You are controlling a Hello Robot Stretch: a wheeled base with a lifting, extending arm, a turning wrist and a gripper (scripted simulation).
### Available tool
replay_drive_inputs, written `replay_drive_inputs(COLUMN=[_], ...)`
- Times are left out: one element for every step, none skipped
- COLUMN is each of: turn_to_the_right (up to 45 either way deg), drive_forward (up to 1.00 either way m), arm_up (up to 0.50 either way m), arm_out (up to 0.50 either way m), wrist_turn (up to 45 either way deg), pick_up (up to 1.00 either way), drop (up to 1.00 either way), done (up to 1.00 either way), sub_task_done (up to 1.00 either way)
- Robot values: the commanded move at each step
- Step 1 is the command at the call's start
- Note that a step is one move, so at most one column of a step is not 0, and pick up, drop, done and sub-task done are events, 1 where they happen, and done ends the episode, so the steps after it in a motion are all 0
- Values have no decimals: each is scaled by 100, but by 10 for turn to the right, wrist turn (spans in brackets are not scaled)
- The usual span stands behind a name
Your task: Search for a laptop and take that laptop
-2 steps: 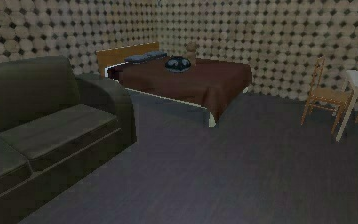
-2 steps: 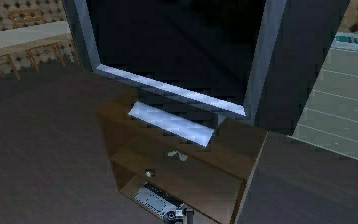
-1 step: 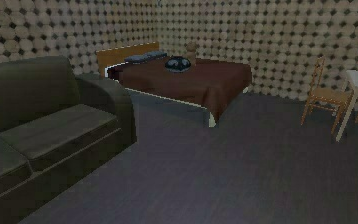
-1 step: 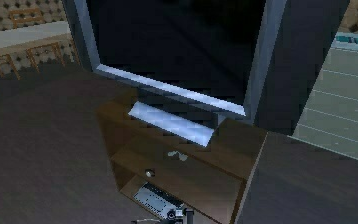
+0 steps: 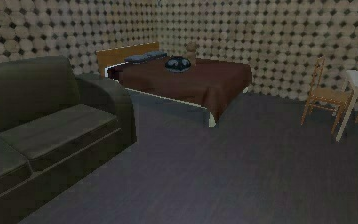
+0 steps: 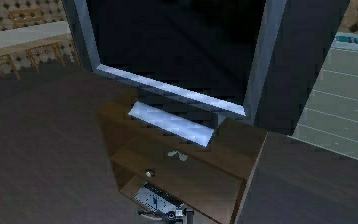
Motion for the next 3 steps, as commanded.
replay_drive_inputs(turn_to_the_right=[0, 0, 0], drive_forward=[0, 0, 0], arm_up=[0, -30, 0], arm_out=[0, 0, 0], wrist_turn=[390, 0, 0], pick_up=[0, 0, 100], drop=[0, 0, 0], done=[0, 0, 0], sub_task_done=[0, 0, 0])
